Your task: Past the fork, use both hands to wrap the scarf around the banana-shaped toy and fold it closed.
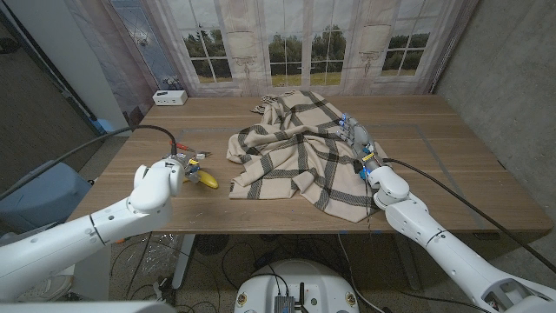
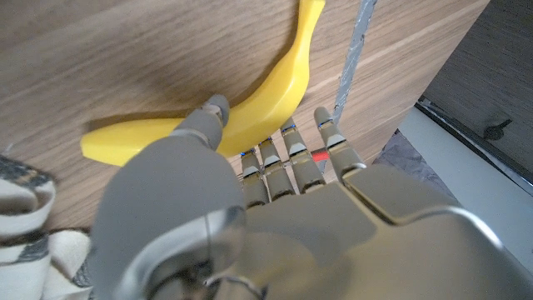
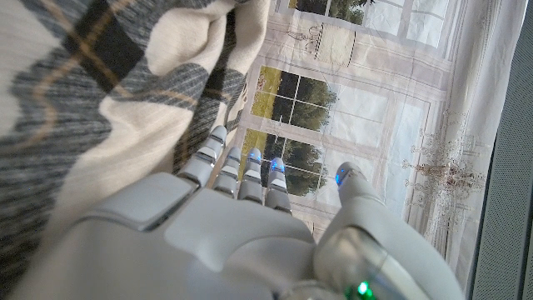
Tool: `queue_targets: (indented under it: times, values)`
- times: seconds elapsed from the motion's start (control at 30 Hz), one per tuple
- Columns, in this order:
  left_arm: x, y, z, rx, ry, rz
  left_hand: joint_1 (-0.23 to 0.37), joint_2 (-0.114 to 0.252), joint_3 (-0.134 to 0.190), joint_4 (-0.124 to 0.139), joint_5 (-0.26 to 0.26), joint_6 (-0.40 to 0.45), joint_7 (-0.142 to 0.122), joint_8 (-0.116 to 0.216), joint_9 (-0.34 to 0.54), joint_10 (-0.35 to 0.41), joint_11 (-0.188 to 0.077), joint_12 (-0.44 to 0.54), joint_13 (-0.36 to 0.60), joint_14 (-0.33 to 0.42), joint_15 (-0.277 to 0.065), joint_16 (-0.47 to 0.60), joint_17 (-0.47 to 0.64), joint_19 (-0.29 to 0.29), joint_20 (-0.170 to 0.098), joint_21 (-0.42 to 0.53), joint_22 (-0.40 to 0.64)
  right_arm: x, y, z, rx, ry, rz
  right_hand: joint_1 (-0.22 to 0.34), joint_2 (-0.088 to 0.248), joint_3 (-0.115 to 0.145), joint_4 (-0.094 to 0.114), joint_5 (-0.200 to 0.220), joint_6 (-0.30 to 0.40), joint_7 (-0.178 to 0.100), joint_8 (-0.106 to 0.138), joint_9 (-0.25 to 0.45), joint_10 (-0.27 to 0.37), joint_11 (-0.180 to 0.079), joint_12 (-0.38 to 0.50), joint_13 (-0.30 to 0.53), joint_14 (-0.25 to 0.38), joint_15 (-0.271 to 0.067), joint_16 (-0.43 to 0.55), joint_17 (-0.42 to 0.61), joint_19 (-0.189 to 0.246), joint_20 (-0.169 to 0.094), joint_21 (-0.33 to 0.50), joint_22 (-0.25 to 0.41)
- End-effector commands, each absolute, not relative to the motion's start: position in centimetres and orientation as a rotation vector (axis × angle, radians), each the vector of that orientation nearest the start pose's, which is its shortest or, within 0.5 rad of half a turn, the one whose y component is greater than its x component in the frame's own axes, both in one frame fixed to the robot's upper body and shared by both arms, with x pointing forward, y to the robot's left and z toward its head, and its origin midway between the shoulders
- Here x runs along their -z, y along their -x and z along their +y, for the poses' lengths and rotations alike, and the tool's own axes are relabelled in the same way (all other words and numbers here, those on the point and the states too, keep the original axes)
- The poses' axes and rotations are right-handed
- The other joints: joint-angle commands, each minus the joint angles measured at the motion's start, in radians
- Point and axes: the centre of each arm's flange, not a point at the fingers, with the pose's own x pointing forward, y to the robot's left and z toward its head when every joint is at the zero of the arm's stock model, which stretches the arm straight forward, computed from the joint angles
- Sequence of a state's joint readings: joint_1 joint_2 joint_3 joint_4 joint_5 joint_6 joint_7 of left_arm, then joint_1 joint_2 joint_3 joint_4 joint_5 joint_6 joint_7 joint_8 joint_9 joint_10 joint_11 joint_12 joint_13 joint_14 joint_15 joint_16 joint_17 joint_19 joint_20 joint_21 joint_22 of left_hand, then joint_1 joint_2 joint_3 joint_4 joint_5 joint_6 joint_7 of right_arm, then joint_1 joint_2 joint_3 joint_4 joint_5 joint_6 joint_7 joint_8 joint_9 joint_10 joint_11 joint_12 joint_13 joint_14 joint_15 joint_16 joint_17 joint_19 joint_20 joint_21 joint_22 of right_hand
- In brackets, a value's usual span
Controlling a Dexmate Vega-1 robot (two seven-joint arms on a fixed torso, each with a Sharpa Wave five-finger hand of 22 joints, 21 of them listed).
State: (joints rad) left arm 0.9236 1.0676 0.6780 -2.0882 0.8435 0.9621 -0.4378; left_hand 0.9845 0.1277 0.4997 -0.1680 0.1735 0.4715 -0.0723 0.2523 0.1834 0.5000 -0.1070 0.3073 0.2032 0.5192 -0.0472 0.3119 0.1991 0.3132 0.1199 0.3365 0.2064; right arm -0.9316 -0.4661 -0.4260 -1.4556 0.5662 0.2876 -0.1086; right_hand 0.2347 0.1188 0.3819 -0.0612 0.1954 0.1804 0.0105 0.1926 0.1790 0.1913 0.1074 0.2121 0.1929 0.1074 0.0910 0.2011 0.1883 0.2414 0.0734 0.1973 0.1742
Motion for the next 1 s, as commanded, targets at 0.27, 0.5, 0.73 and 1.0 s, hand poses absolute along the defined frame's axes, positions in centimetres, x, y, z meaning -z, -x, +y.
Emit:
queue_targets:
  times: [0.27,0.5,0.73,1.0]
  values:
    - [7.2,-54.7,32.0,-0.504,-1.715,-0.122,0.199,0.061,-0.009,-0.001,0.004,0.425,0.017,0.121,0.022,0.387,-0.011,0.15,0.078,0.328,-0.173,0.214,0.12,0.098,-0.059,0.094,0.02,4.4,-62.8,-22.6,-0.215,-0.039,-0.606,-0.005,0.005,0.005,-0.001,-0.006,0.011,0.001,0.002,0.004,0.013,-0.002,-0.001,0.004,0.011,0.002,0.006,0.005,-0.001,0.006,0.005,0.003]
    - [5.6,-53.9,32.2,-0.572,-1.686,-0.186,0.208,0.067,-0.004,0.008,0.005,0.439,0.02,0.126,0.025,0.39,-0.017,0.156,0.091,0.329,-0.172,0.215,0.128,0.098,-0.061,0.102,0.022,4.2,-62.5,-22.7,-0.21,-0.035,-0.615,-0.005,0.005,0.006,-0.001,-0.006,0.012,0.002,0.002,0.004,0.013,-0.003,-0.002,0.004,0.012,0.001,0.006,0.005,0.0,0.008,0.005,0.003]
    - [3.1,-53.4,31.8,-0.628,-1.648,-0.292,0.209,0.065,-0.001,0.015,0.006,0.45,0.021,0.132,0.026,0.388,-0.019,0.159,0.1,0.329,-0.174,0.211,0.13,0.096,-0.062,0.107,0.023,4.1,-62.3,-22.8,-0.206,-0.034,-0.621,-0.005,0.006,0.008,-0.002,-0.005,0.013,0.003,0.002,0.004,0.014,-0.003,-0.002,0.004,0.013,0.001,0.005,0.004,0.0,0.008,0.005,0.003]
    - [0.4,-53.9,30.4,-0.634,-1.622,-0.409,0.21,0.065,0.0,0.02,0.007,0.451,0.022,0.132,0.027,0.389,-0.02,0.162,0.109,0.331,-0.175,0.209,0.132,0.093,-0.062,0.111,0.024,3.9,-61.8,-23.0,-0.199,-0.022,-0.631,-0.001,0.007,0.011,-0.006,-0.005,0.013,0.003,0.001,0.004,0.014,-0.005,-0.003,0.004,0.013,0.001,0.004,0.003,0.0,0.008,0.005,0.003]
